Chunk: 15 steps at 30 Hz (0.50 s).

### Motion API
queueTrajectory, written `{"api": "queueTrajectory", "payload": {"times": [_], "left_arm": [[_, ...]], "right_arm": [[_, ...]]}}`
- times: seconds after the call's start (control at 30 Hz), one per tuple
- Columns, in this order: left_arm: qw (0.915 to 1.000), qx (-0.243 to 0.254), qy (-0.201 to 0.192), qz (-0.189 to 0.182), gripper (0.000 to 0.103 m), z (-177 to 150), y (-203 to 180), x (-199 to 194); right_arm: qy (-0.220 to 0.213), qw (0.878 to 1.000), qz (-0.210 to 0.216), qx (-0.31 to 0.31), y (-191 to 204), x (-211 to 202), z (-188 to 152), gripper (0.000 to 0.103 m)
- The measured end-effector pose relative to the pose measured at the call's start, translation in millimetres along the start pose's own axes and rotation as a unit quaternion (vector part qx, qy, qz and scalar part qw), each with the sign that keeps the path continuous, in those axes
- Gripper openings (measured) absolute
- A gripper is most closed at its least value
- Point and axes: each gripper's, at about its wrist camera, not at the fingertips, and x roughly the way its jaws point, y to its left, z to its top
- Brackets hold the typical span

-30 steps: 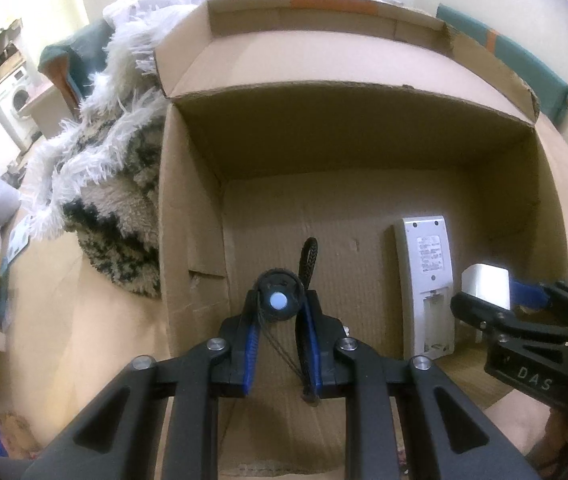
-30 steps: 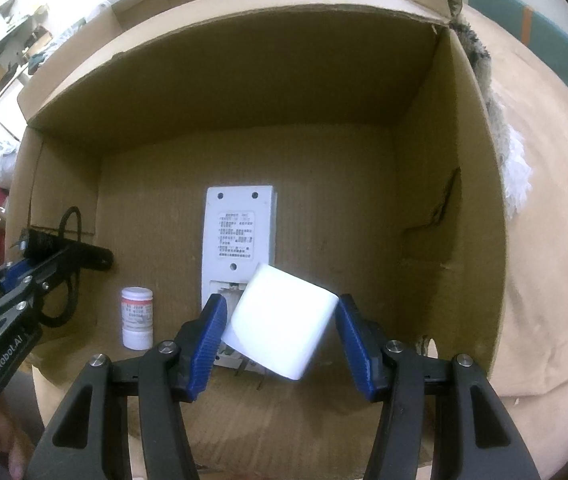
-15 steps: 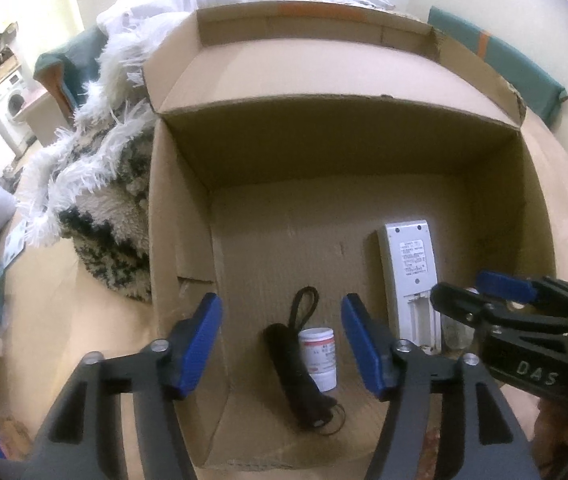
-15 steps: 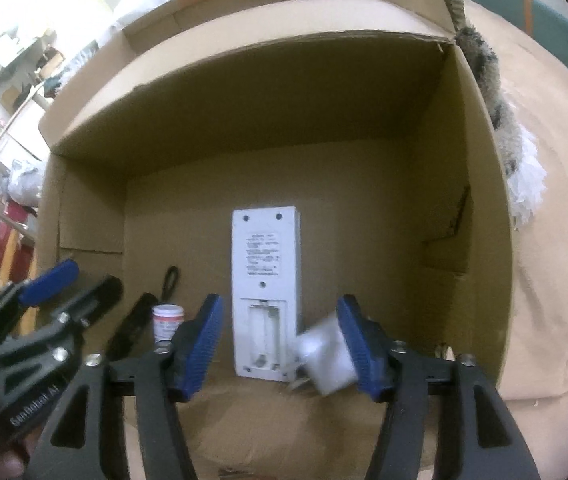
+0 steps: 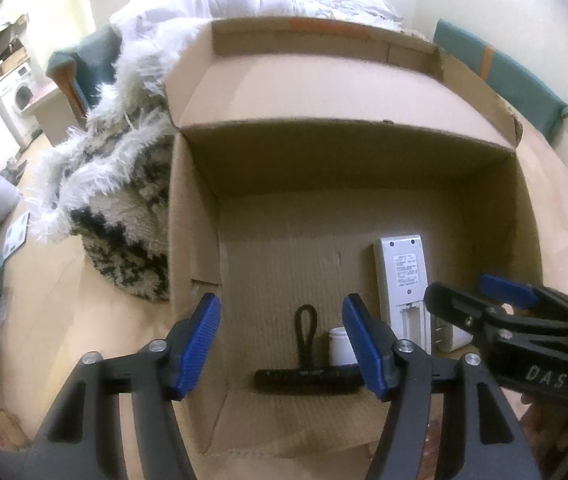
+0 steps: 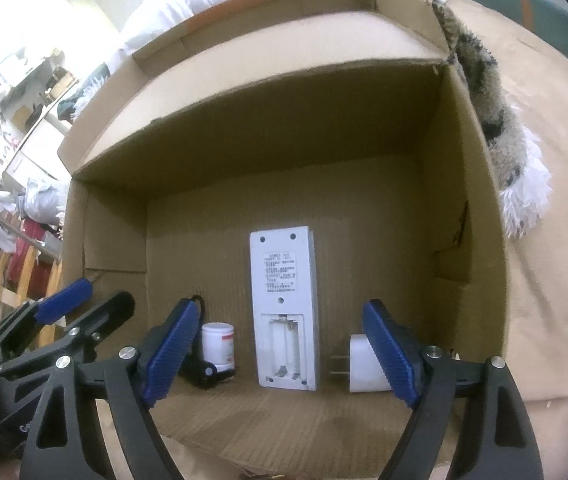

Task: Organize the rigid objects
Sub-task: 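Open both tools to release the flashlight and square charger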

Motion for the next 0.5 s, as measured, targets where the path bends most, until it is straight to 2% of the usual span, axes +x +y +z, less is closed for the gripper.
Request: {"api": "queueTrajectory", "payload": {"times": [0.13,0.3,0.4,0.5], "left_arm": [[0.9999,0.004,-0.010,0.005,0.061,-3,4,-12],[0.9997,-0.003,-0.015,-0.020,0.061,-7,15,-25],[0.9996,0.003,-0.026,-0.008,0.064,-14,17,-35],[0.9996,-0.012,-0.024,-0.008,0.065,-22,25,-42]], "right_arm": [[-0.010,1.000,0.001,0.006,0,-5,-1,0.089],[-0.013,1.000,-0.012,0.012,3,-11,-6,0.089],[-0.015,1.000,-0.012,0.012,6,-17,-12,0.089],[-0.024,1.000,-0.019,0.009,10,-27,-17,0.089]]}}
